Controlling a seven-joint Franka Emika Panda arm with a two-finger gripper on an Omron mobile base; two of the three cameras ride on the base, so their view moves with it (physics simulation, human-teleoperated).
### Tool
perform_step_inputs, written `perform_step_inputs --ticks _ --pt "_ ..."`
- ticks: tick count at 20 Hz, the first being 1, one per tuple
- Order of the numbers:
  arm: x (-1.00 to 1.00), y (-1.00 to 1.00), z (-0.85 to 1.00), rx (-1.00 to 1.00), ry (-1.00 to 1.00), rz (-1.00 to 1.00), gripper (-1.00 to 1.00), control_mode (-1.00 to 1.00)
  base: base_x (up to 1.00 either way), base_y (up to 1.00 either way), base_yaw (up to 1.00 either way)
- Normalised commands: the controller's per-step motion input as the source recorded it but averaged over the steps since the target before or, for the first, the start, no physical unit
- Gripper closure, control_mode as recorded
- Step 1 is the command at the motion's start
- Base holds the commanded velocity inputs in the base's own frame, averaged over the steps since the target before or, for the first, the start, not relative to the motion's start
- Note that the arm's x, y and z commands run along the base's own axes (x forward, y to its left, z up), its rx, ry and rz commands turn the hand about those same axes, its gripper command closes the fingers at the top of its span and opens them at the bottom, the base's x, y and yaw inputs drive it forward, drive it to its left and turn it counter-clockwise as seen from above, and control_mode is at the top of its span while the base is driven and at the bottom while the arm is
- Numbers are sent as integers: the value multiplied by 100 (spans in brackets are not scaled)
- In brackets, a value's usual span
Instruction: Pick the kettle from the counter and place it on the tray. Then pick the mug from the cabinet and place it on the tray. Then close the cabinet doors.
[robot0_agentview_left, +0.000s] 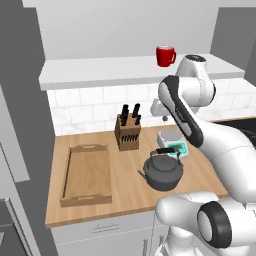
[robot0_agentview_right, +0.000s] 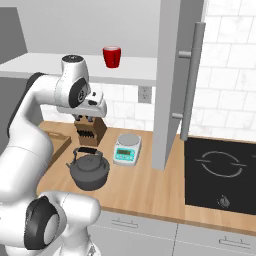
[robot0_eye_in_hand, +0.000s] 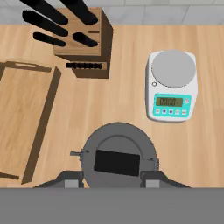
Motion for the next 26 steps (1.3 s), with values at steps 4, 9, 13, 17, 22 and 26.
perform_step_inputs --ticks 4,9,13,17,22,26 --pt "-13 0 -15 0 -11 3 -100 -100 0 0 0" --pt "-19 0 -39 0 -15 40 -100 -100 0 0 0" --pt "-1 0 -8 0 -2 8 -100 -100 0 0 0" --pt "0 0 0 -1 1 3 -100 -100 0 0 0" --pt "-7 -9 -37 -15 0 41 -100 -100 0 0 0" --pt "-17 -4 -31 -15 0 47 -100 -100 0 0 0"
